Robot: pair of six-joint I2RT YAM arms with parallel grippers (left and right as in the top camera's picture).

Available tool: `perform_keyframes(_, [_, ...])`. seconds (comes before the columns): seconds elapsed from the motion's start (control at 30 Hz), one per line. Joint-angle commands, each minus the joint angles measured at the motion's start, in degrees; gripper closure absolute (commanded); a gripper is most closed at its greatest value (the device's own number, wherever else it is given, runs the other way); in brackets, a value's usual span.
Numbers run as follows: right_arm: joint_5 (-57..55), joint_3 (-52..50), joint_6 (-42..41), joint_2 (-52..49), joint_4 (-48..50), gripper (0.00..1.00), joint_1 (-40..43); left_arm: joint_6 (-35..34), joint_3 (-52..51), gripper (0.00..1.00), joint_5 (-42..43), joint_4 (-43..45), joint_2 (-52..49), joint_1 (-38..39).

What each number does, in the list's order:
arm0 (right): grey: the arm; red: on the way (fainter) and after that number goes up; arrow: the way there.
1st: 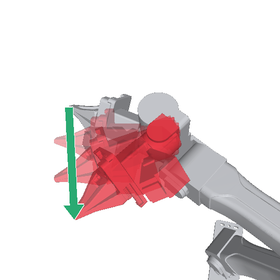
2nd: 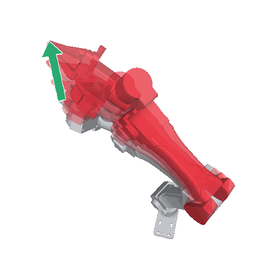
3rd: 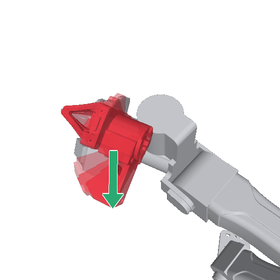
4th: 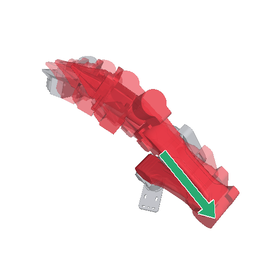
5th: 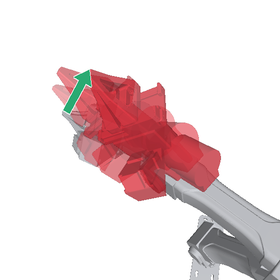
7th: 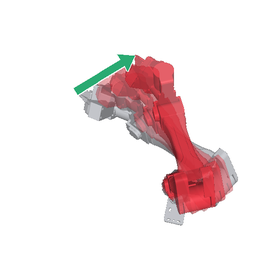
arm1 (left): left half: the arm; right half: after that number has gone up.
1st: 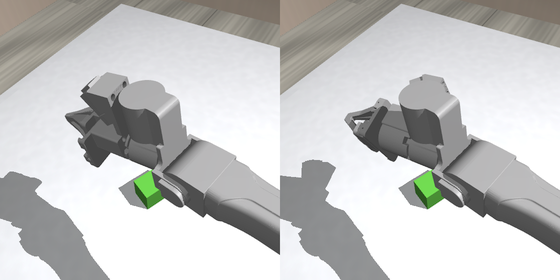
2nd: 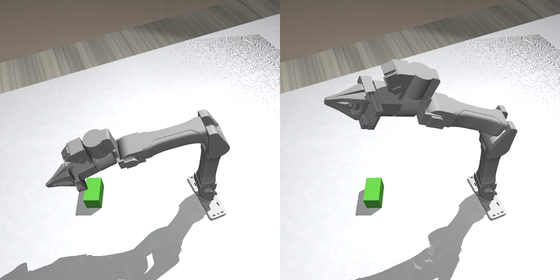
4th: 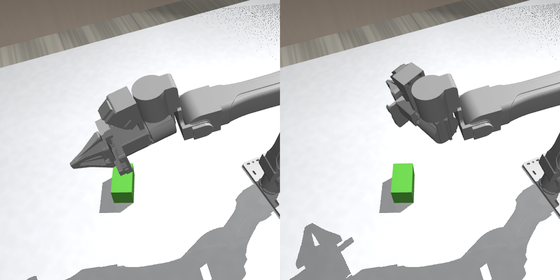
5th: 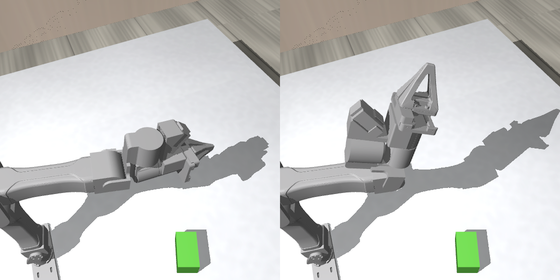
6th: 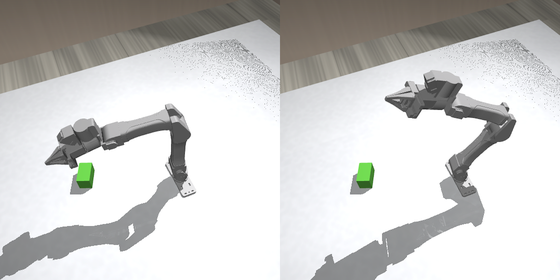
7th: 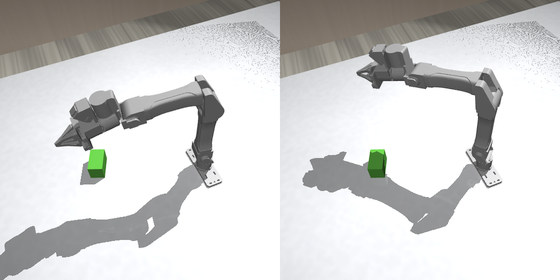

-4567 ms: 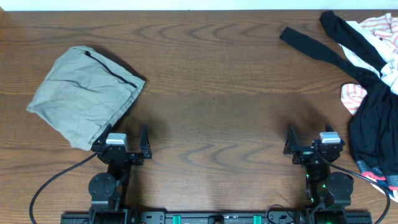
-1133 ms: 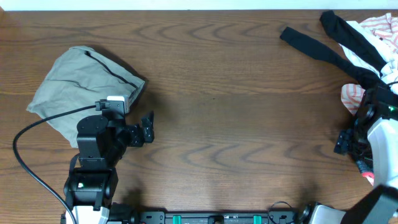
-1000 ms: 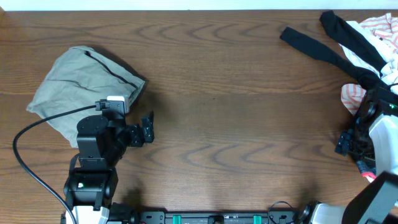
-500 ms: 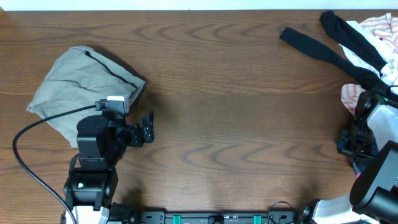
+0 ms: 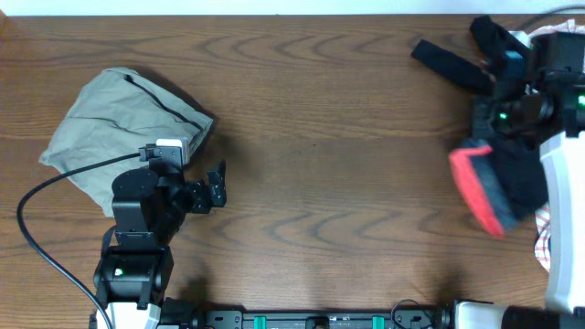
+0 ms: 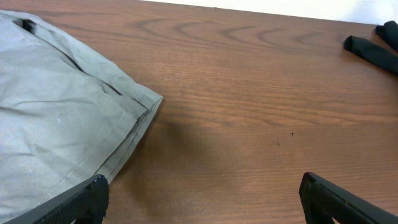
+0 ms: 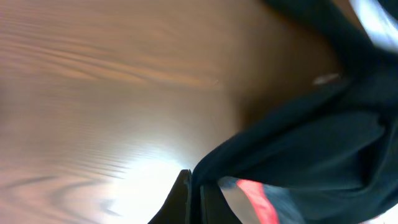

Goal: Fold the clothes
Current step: 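Pull the black leggings with the right gripper onto the table center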

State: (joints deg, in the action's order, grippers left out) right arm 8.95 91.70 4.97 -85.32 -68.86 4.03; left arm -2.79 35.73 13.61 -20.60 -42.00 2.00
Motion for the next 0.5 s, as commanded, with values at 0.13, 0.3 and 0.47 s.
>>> perform_keyframes(0.13, [11.17,1.33,0.17,-0.24,5.7,0.99,-17.51,-0.09,1.16,0.02,0.74,0.22,0.15,0.11])
perform_keyframes(0.3, [10.82,1.33,0.2,-3.8,10.4,0.99,-26.91,-0.09,1.16,0.02,0.74,0.2,0.15,0.11])
perform_keyframes(0.47, [10.75,1.33,0.2,-8.26,15.06,0.98,-32.79,-0.11,1.16,0.02,0.74,0.2,0.15,0.11])
